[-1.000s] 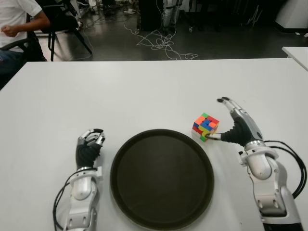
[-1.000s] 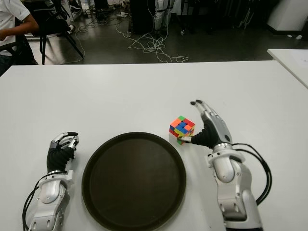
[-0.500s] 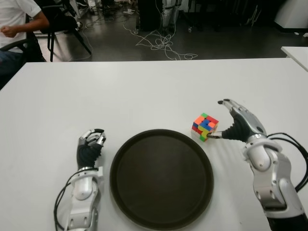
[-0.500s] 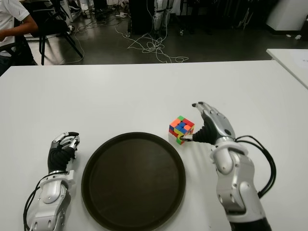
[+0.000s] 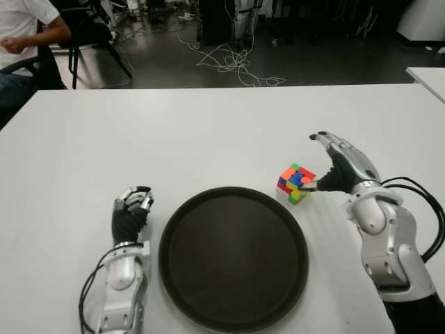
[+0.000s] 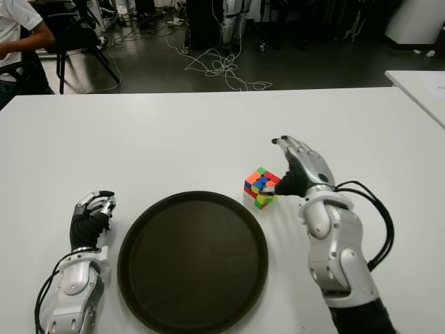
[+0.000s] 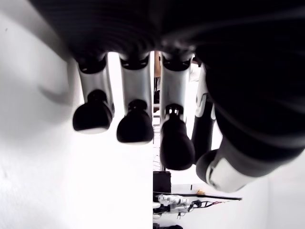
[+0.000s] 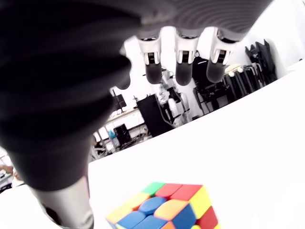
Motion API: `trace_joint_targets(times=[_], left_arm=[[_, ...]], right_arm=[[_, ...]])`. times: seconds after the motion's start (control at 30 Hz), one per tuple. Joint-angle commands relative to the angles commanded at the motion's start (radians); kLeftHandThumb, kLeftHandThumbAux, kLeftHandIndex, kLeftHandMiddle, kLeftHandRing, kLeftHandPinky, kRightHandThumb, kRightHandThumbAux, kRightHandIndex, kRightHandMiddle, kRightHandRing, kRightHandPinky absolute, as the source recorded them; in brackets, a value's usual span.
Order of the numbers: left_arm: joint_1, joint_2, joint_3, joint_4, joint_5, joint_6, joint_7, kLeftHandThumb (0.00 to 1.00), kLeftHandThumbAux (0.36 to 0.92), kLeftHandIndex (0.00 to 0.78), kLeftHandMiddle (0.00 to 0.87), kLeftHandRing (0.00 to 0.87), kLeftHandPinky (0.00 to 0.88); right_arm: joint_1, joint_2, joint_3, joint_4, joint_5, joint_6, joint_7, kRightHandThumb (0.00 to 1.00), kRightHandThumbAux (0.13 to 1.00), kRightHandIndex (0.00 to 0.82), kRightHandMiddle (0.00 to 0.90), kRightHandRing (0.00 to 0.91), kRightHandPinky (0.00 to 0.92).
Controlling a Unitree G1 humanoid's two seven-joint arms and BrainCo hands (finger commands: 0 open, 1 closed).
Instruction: Pick up the Rubik's Cube and put it in the plate
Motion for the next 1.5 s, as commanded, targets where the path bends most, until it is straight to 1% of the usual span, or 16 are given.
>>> trace_joint_targets(times=[0.13, 0.27, 0.5, 0.63, 0.8, 0.9, 1.03, 1.27, 1.33, 1.5], left_arm=[[0.001, 0.001, -0.001, -0.005, 0.000, 0.007, -0.002, 0.707, 0.706, 0.444, 0.791, 0.815, 0.817], [0.002, 0.000, -0.002, -0.003, 0.002, -0.003, -0.002, 0.706, 0.706, 0.444, 0.795, 0.819, 0.820], [0.000, -0.010, 0.005, 0.016, -0.011, -0.042, -0.005, 0.707, 0.706, 0.444, 0.792, 0.815, 0.818], [-0.001, -0.014, 0.010, 0.030, -0.020, -0.066, -0.009, 0.707, 0.706, 0.444, 0.790, 0.813, 0.817], [-0.002, -0.012, 0.008, 0.039, -0.019, -0.080, -0.010, 0.706, 0.706, 0.444, 0.789, 0.813, 0.818], [-0.002, -0.010, 0.007, 0.039, -0.019, -0.082, -0.011, 0.706, 0.706, 0.444, 0.789, 0.814, 0.819], [-0.001, -0.011, 0.006, 0.039, -0.018, -0.084, -0.009, 0.706, 0.706, 0.444, 0.789, 0.814, 0.819], [0.001, -0.014, 0.008, 0.035, -0.025, -0.078, -0.010, 0.707, 0.706, 0.444, 0.792, 0.819, 0.826], [0.003, -0.014, 0.007, 0.032, -0.025, -0.075, -0.009, 0.707, 0.706, 0.444, 0.792, 0.820, 0.827], [0.005, -0.011, 0.002, 0.025, -0.013, -0.059, -0.002, 0.708, 0.705, 0.444, 0.797, 0.825, 0.828]], right_arm=[[-0.010, 0.002, 0.003, 0.007, 0.010, 0.004, -0.002, 0.000, 0.817, 0.023, 0.055, 0.072, 0.062], [-0.026, 0.004, 0.005, 0.032, 0.021, -0.004, -0.015, 0.000, 0.829, 0.015, 0.074, 0.091, 0.073], [-0.052, 0.003, 0.010, 0.080, 0.036, -0.031, -0.044, 0.000, 0.876, 0.009, 0.078, 0.104, 0.082], [-0.062, 0.004, 0.013, 0.098, 0.043, -0.043, -0.056, 0.000, 0.882, 0.017, 0.076, 0.092, 0.079], [-0.073, 0.010, 0.019, 0.112, 0.060, -0.056, -0.075, 0.000, 0.893, 0.033, 0.098, 0.119, 0.120], [-0.073, 0.015, 0.018, 0.113, 0.076, -0.063, -0.086, 0.000, 0.898, 0.034, 0.100, 0.121, 0.126], [-0.075, 0.023, 0.018, 0.119, 0.093, -0.068, -0.101, 0.000, 0.878, 0.028, 0.119, 0.159, 0.148], [-0.089, 0.025, 0.027, 0.149, 0.114, -0.080, -0.125, 0.000, 0.890, 0.037, 0.098, 0.142, 0.160], [-0.096, 0.025, 0.031, 0.171, 0.119, -0.099, -0.145, 0.000, 0.895, 0.041, 0.094, 0.136, 0.166], [-0.111, 0.020, 0.038, 0.218, 0.127, -0.127, -0.174, 0.000, 0.900, 0.063, 0.115, 0.140, 0.173]])
